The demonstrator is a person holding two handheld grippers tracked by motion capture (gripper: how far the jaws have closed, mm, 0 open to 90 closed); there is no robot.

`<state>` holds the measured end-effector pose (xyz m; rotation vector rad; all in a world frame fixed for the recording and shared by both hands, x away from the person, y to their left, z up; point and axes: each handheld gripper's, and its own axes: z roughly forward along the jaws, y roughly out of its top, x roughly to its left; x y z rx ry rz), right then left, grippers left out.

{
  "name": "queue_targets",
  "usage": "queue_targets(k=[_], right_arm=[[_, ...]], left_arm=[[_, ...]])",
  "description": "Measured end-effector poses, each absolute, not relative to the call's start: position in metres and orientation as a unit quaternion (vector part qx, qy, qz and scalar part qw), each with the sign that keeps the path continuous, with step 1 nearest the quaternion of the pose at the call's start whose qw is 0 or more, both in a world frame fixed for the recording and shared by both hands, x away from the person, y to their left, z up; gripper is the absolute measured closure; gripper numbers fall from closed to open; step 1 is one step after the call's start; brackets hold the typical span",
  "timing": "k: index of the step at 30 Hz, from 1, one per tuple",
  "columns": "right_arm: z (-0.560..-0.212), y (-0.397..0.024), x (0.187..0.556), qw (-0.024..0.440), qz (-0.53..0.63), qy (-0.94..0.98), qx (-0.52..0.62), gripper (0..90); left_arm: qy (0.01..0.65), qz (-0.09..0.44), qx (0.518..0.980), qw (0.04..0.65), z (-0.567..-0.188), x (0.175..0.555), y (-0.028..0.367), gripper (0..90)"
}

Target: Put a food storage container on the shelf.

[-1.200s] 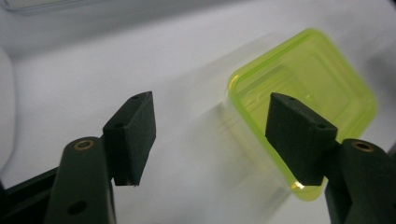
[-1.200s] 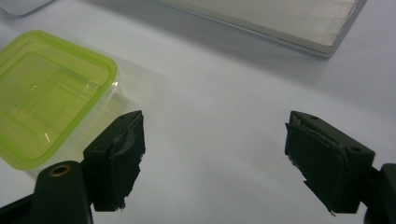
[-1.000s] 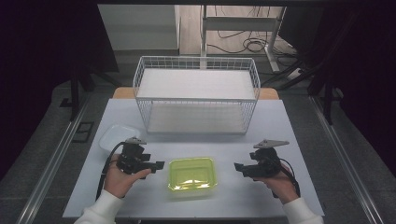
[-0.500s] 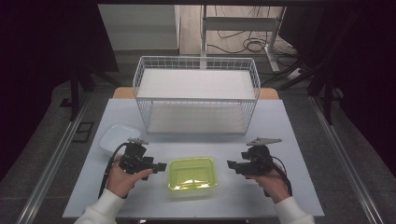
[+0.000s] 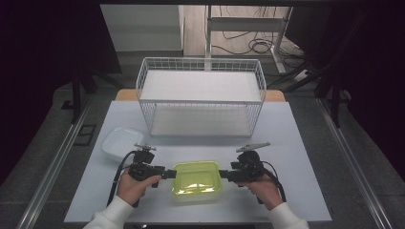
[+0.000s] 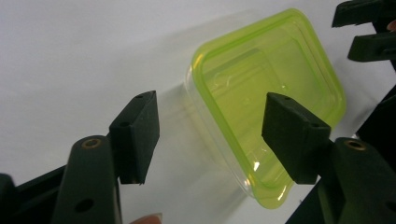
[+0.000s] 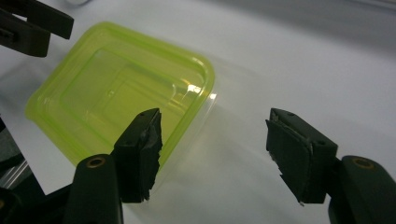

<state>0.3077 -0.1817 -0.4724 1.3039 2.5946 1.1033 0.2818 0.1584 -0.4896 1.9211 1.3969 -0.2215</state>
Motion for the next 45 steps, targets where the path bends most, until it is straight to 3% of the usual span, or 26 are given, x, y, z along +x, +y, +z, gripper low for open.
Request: queue_targets(k=[16,21,22,29,45], right_arm=[[-0.491,-0.166,0.314,-0.044,0.363,0.828,0.425,45.9],[-0.496,-0.166,0.313,-0.055,0.367,0.819,0.438,55.1],[-0.498,-0.169,0.314,-0.072,0.372,0.81,0.447,61.7],[-0.503,-0.175,0.314,-0.121,0.389,0.774,0.485,68.2],[-0.495,-0.179,0.309,-0.108,0.413,0.755,0.497,76.9]], left_arm=[[0.559,-0.135,0.724,0.381,-0.51,0.278,0.159,49.3],[0.557,-0.164,0.714,0.393,-0.515,0.279,0.156,60.3],[0.556,-0.171,0.709,0.399,-0.516,0.279,0.155,62.3],[0.569,-0.153,0.7,0.404,-0.515,0.277,0.153,69.7],[0.566,-0.129,0.686,0.439,-0.506,0.271,0.155,78.0]])
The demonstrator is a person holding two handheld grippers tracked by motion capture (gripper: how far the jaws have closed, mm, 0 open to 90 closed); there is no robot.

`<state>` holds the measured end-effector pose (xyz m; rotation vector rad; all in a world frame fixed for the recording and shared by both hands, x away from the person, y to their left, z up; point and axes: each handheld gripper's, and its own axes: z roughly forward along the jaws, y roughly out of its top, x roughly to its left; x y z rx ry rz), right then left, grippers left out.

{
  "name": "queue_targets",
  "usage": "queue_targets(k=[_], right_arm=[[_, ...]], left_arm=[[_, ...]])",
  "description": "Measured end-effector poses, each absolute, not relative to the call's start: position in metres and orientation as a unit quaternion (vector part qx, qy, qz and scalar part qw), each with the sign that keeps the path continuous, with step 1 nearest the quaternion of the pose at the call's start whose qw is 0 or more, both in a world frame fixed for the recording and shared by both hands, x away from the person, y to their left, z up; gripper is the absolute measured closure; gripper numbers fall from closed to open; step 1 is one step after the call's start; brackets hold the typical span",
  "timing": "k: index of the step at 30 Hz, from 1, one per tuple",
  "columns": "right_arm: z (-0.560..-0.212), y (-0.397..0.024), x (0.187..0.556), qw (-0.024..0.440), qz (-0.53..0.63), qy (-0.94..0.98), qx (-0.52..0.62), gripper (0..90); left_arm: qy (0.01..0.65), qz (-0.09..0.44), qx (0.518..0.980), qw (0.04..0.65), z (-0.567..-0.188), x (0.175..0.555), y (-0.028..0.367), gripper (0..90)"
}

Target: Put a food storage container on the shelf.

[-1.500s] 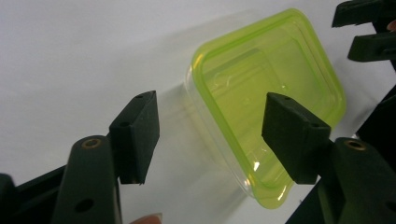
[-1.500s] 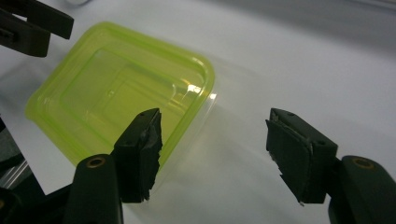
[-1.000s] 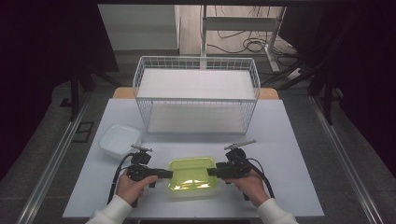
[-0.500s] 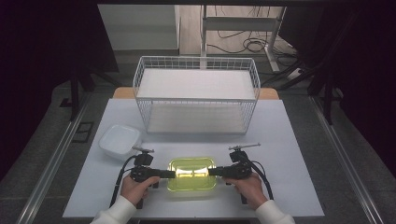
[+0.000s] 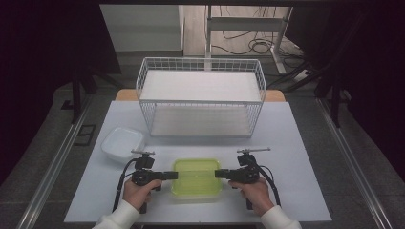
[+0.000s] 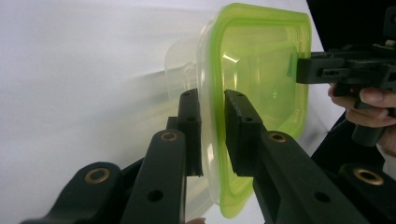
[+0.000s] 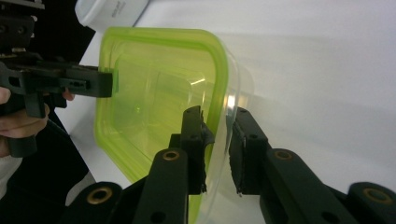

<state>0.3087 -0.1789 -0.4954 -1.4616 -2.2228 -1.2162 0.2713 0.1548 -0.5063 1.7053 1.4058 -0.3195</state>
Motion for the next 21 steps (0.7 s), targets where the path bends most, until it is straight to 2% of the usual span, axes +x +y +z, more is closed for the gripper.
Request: queue_targets(k=[12,16,21], right_arm=[[-0.481,-0.182,0.304,0.074,-0.438,-0.759,-0.476,78.4],[-0.47,-0.183,0.3,0.046,-0.449,-0.763,-0.463,78.4],[-0.466,-0.184,0.299,0.039,-0.455,-0.763,-0.457,78.4]], left_arm=[[0.534,-0.101,0.7,0.463,-0.489,0.269,0.154,79.2],[0.526,-0.087,0.705,0.467,-0.483,0.269,0.152,79.5],[0.522,-0.082,0.705,0.473,-0.48,0.269,0.152,79.5]])
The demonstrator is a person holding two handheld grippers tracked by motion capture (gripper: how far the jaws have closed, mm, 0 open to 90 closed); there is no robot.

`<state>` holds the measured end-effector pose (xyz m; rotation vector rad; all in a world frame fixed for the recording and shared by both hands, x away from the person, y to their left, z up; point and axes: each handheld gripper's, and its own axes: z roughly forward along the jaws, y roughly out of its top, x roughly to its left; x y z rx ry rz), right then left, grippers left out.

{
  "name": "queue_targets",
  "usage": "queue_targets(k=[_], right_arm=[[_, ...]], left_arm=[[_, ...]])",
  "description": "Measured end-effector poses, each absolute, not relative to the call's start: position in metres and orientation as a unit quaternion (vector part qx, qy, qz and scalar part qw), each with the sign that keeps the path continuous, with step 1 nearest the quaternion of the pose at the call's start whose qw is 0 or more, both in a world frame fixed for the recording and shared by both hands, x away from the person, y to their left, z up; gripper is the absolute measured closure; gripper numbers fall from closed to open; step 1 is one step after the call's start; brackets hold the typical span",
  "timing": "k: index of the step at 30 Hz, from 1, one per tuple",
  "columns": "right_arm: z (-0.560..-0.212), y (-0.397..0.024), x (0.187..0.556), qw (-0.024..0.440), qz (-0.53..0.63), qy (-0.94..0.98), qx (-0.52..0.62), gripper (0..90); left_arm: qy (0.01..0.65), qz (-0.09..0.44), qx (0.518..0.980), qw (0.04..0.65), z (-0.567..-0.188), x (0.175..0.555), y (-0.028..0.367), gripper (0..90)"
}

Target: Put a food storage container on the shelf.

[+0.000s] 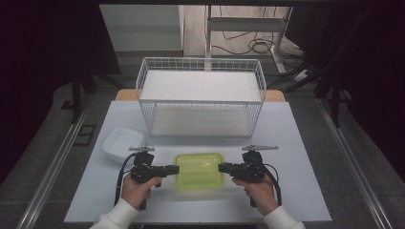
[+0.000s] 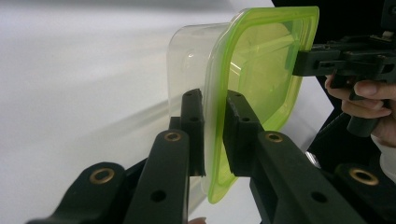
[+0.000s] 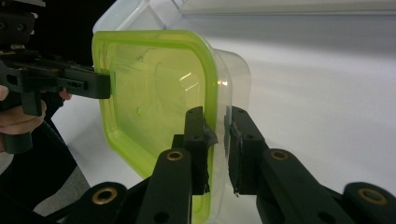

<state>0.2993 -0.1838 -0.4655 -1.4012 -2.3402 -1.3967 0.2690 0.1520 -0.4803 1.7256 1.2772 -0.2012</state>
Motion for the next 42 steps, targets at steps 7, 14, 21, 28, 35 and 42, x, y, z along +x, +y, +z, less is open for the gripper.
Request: queue_targets(k=[7,14,21,28,35,42], right_arm=[[-0.458,-0.185,0.3,0.028,-0.464,-0.763,-0.449,78.3],[-0.451,-0.186,0.301,0.017,-0.471,-0.764,-0.441,78.3],[-0.443,-0.184,0.305,0.0,-0.473,-0.768,-0.433,78.2],[-0.441,-0.182,0.312,-0.003,-0.473,-0.77,-0.429,78.2],[-0.436,-0.186,0.319,-0.006,-0.48,-0.765,-0.429,78.2],[-0.416,-0.185,0.33,-0.027,-0.493,-0.761,-0.421,78.1]], left_arm=[[0.513,-0.071,0.707,0.482,-0.473,0.271,0.151,79.6],[0.506,-0.063,0.709,0.488,-0.465,0.273,0.151,79.6],[0.499,-0.053,0.714,0.489,-0.455,0.281,0.152,79.5],[0.496,-0.05,0.715,0.489,-0.449,0.287,0.153,79.4],[0.487,-0.038,0.721,0.491,-0.438,0.298,0.15,79.3],[0.475,-0.017,0.724,0.499,-0.413,0.312,0.15,79.3]])
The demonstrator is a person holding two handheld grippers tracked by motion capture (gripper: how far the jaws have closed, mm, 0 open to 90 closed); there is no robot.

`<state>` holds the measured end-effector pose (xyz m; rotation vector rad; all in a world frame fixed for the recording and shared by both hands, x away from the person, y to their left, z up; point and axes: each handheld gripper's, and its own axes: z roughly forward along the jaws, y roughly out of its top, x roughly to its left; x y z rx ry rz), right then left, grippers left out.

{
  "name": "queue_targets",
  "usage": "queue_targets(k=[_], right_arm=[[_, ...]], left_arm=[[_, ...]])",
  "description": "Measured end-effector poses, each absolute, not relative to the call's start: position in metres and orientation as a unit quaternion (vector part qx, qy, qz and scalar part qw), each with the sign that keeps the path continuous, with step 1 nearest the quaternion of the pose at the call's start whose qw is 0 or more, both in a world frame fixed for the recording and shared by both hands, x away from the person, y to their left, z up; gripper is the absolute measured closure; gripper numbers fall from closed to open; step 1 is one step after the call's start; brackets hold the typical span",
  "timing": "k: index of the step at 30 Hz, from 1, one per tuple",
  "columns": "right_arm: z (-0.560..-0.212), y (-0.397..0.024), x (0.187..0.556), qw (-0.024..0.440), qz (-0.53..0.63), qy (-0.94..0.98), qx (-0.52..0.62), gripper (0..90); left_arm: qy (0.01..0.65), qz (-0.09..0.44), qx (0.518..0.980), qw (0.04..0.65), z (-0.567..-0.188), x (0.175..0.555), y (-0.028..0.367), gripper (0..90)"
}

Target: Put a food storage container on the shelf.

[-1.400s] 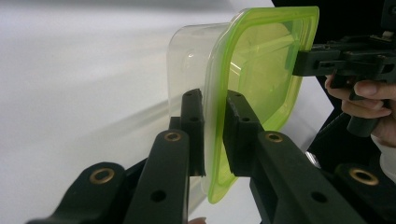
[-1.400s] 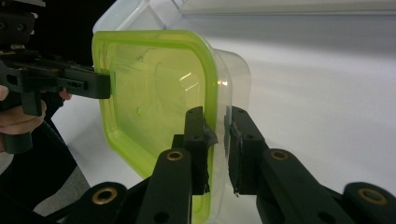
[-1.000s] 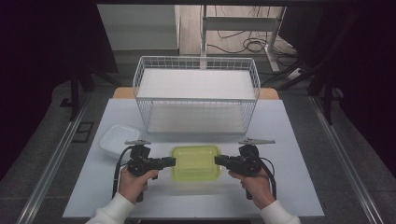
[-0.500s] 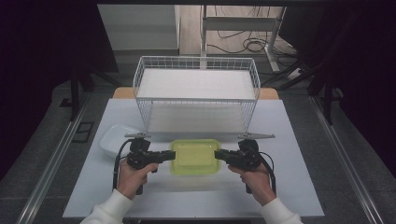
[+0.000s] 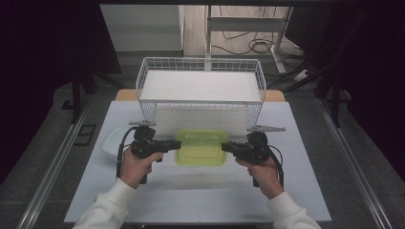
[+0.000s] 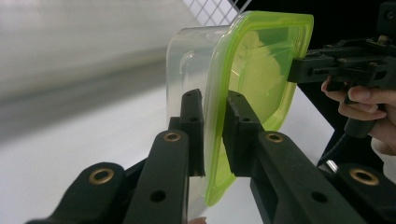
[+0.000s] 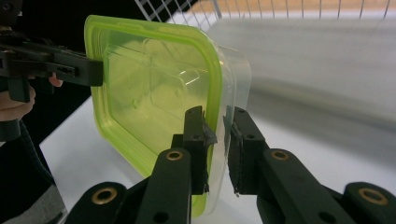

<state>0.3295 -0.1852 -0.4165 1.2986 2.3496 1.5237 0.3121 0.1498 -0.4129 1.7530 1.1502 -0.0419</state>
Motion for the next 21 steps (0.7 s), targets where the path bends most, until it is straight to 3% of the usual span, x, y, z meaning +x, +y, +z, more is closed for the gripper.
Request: queue_targets(k=[21], right_arm=[[-0.377,-0.189,0.359,0.045,0.52,0.746,0.413,78.3]], left_arm=[[0.463,-0.001,0.724,0.512,-0.374,0.343,0.147,79.3]])
